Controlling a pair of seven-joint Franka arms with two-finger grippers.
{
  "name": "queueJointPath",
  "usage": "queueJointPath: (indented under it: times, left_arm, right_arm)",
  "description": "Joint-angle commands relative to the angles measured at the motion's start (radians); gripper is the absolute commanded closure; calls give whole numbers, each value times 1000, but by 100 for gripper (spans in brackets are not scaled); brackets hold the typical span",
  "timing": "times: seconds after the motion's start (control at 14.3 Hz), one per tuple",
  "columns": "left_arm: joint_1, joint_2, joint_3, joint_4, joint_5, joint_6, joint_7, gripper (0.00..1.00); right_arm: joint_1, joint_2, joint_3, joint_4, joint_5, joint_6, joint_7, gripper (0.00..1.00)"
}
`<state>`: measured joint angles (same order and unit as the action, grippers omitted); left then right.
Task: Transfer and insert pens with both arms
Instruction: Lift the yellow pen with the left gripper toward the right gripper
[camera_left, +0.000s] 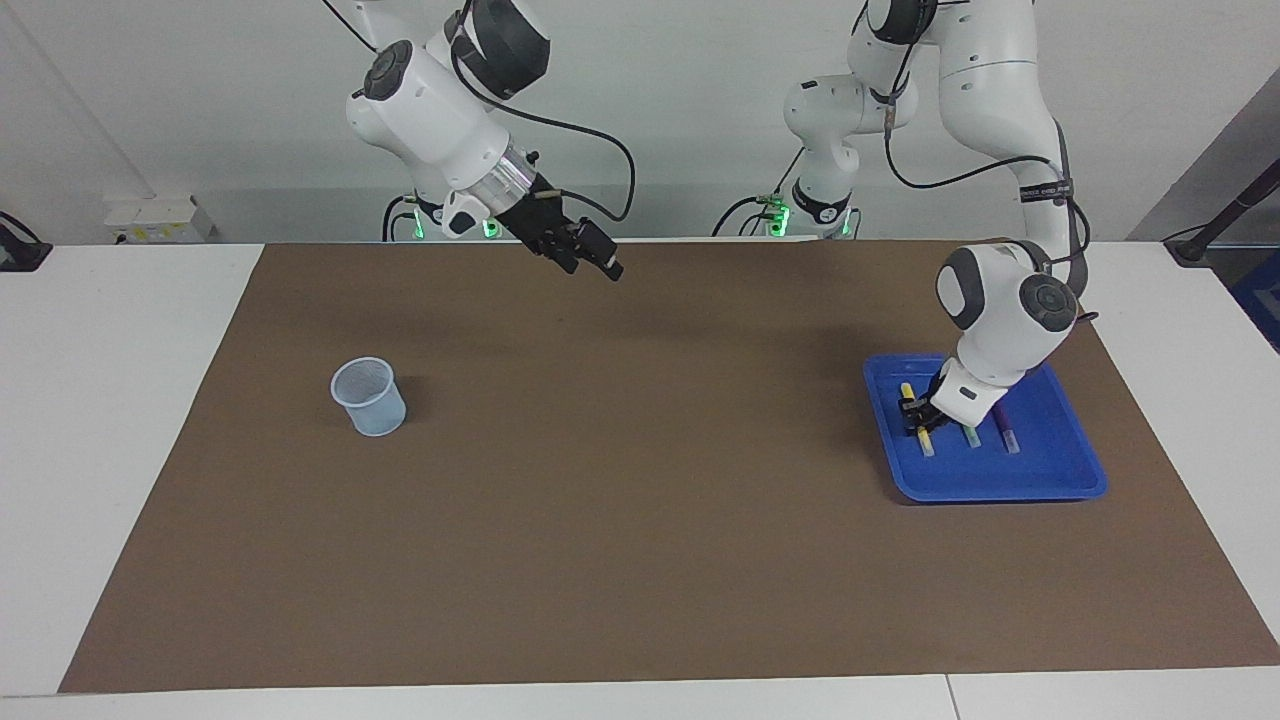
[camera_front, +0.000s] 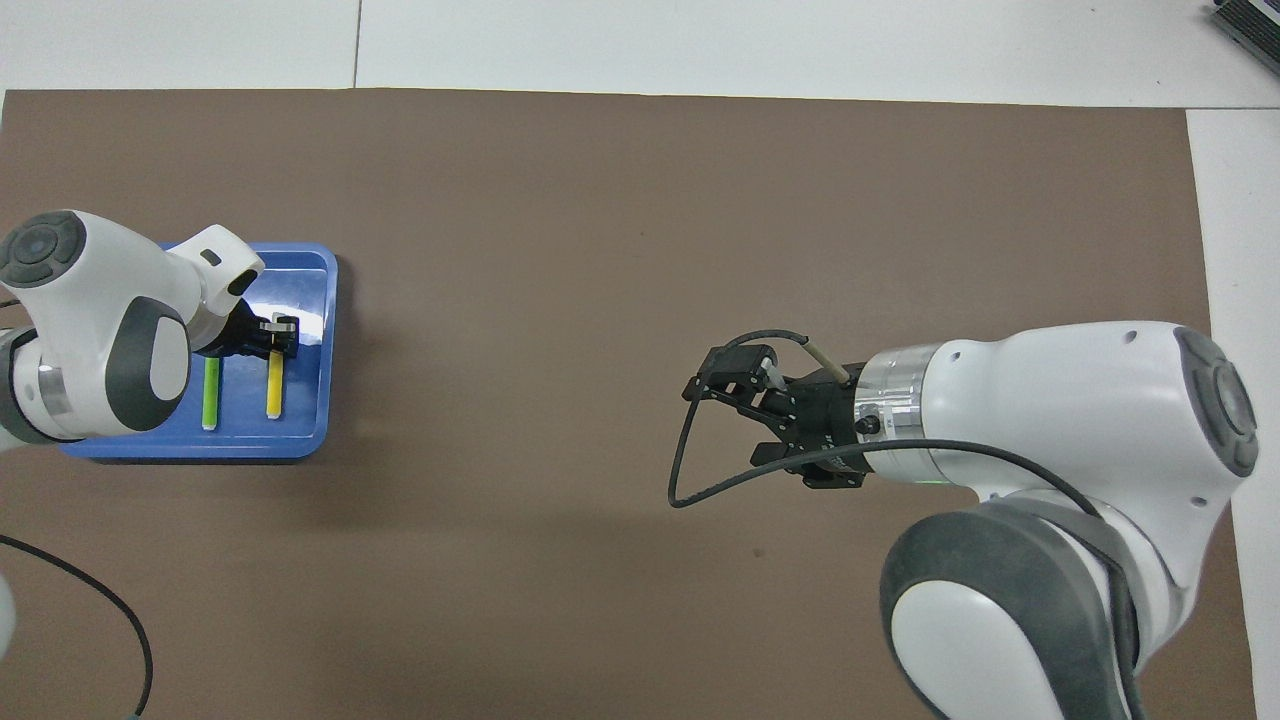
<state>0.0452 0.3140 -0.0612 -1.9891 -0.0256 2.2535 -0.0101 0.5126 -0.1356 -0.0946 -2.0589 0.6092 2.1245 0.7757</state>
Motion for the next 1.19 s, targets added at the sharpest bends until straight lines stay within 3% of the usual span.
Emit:
queueJointPath:
  times: [0.0,0.14,0.7,1.12]
  left_arm:
    - [-22,7,-2,-16,-14,-5,-22,90]
    - [-22,7,-2,-16,-14,-8,-22,100]
    - [-8,2,0,18,-14,-78,-21,100]
    - [-5,-39,1,177,-34,-293,-157,100]
  right_arm:
    - [27,19,1,-1,41,60,11,0]
    - [52,36,1,-1,75,110,33,0]
    - [73,39,1,2,75,137,138,0]
    - [75,45,1,6,73,153,161,0]
